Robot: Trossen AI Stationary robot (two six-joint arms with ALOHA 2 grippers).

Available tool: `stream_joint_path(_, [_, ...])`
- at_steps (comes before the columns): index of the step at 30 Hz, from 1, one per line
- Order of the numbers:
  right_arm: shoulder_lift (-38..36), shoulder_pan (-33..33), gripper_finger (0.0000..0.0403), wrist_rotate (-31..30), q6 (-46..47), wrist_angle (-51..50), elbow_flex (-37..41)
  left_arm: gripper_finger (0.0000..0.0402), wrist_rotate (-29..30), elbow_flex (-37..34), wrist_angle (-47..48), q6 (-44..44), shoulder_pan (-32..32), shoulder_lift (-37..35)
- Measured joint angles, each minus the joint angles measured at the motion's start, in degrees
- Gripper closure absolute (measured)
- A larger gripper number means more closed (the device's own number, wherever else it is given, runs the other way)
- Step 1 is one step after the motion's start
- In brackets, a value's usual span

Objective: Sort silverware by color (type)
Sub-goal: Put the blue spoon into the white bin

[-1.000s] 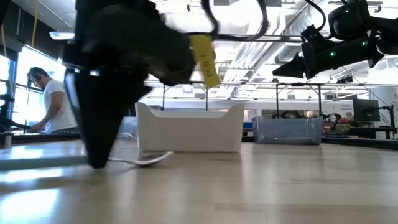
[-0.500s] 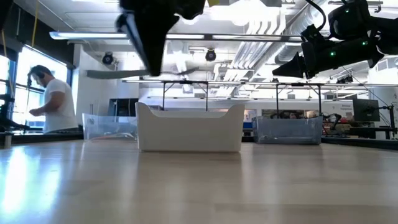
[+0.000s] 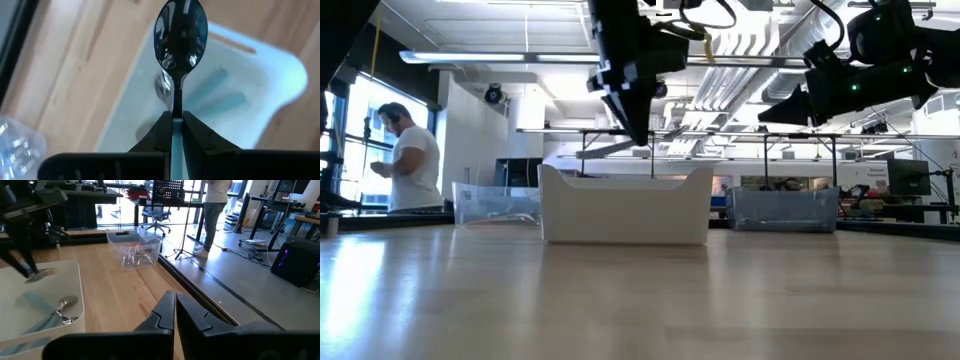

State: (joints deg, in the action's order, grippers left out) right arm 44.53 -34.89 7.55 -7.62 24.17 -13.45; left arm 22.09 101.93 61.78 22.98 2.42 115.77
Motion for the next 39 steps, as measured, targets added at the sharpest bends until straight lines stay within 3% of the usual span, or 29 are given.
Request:
stream_joint_path(7, [0.0,0.01,0.0402,0.0,-0.36,-1.02,0.0,0.0394,0.76,-0.78,-3.66,-2.69,-1.35,2.0])
stream_joint_path(19, [0.02,0.02,0.0402,0.0,-0.39,-1.33,0.0,0.0394,-1.47,-11.46,-14.5,-4.55,-1.45,2.23])
stream_joint_path(26, [0.02,0.02,0.0402,0.0,-0.39,-1.48,0.0,0.0393,-2.1,-13.64,-17.1,-5.57,-3.4,2.23])
stream_joint_path(39, [0.02,0.02,0.0402,0.0,-1.89,-0.77,0.0,0.0366,-4.98,-19.66,-25.6,-6.18,-4.58,2.21])
